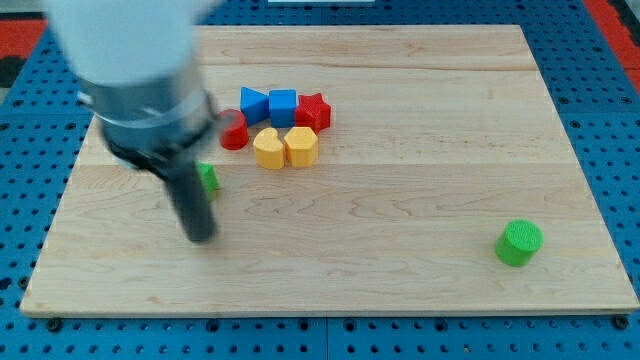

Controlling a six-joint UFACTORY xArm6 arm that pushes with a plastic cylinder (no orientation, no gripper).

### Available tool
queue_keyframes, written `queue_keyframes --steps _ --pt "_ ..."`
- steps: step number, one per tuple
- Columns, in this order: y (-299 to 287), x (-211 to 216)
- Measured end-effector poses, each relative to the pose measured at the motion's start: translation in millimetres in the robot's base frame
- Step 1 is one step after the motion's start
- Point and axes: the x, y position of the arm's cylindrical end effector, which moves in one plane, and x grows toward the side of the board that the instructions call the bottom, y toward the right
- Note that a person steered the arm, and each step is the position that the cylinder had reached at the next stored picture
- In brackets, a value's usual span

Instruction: Slide the green star towards the right

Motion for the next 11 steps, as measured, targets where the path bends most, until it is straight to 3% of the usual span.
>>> queue_keyframes --steps 1,6,7,8,9,10,11 --pt "-16 -39" --pt "-27 -65" --pt "46 -66" --pt "148 -24" --pt "235 -10" --pt "245 -34" --pt "207 -51"
